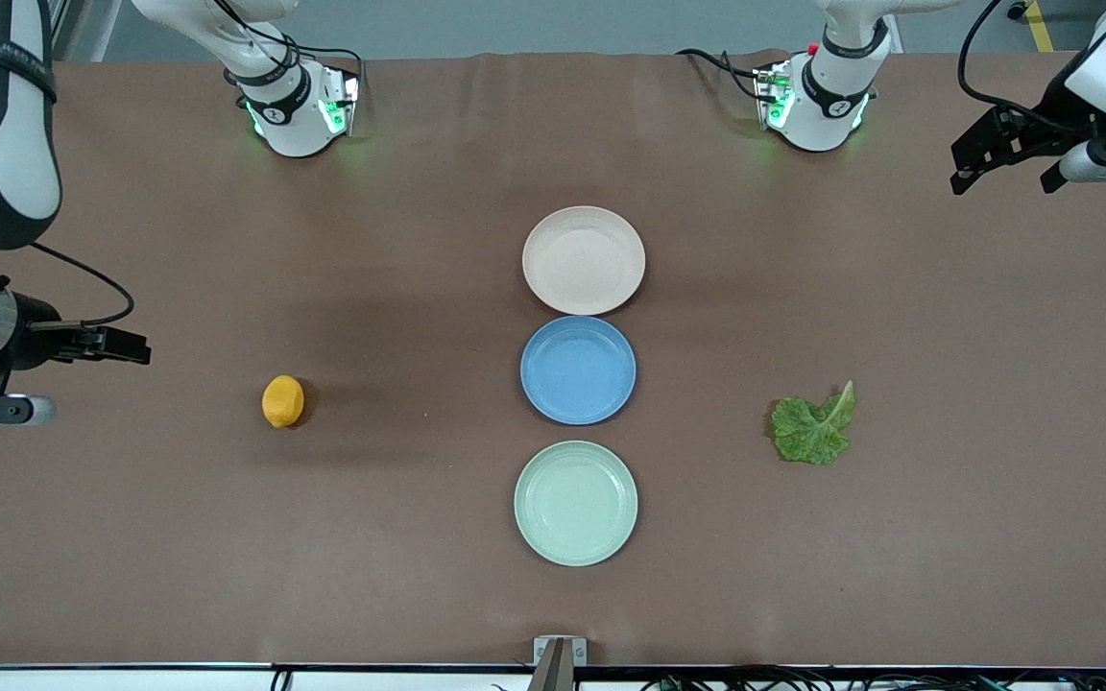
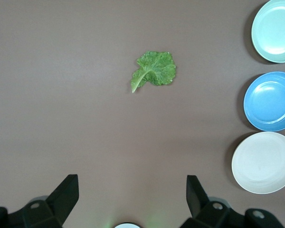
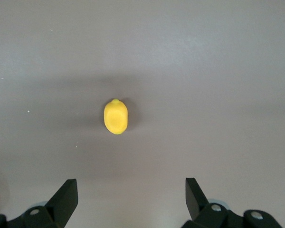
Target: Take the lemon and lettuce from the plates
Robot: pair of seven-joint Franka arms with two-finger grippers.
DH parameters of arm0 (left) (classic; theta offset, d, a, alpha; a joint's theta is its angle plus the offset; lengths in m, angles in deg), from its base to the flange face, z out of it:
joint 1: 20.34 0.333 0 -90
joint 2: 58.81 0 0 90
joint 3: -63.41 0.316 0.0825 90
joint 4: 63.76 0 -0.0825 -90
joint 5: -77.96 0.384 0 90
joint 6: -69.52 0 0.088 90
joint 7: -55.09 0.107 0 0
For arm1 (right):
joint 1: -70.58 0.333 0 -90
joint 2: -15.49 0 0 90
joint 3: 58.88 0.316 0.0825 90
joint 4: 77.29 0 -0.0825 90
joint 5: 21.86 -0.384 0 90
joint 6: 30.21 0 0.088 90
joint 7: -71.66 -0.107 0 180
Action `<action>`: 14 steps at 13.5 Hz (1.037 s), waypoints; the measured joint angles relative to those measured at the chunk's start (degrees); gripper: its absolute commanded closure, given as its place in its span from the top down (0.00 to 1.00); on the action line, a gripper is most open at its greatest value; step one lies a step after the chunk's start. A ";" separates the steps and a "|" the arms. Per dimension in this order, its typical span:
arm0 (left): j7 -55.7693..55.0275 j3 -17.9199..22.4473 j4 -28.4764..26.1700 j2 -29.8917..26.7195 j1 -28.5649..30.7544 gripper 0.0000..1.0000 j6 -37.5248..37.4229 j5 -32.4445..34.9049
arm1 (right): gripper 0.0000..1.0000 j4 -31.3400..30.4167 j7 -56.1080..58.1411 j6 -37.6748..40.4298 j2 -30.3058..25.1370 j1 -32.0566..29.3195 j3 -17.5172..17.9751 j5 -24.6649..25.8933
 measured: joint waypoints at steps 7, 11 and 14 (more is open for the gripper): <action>0.09 -0.63 1.01 1.43 -0.21 1.00 0.19 0.55 | 1.00 -13.52 0.52 -4.29 -11.92 -1.87 0.21 0.08; 0.34 -0.65 2.44 3.55 -0.22 1.00 0.21 0.79 | 1.00 -15.87 0.84 -4.33 -15.19 -3.40 1.46 0.09; 2.25 -0.42 2.75 3.56 -0.07 1.00 0.10 0.81 | 1.00 -17.54 0.90 -4.32 -17.79 -4.35 2.85 0.09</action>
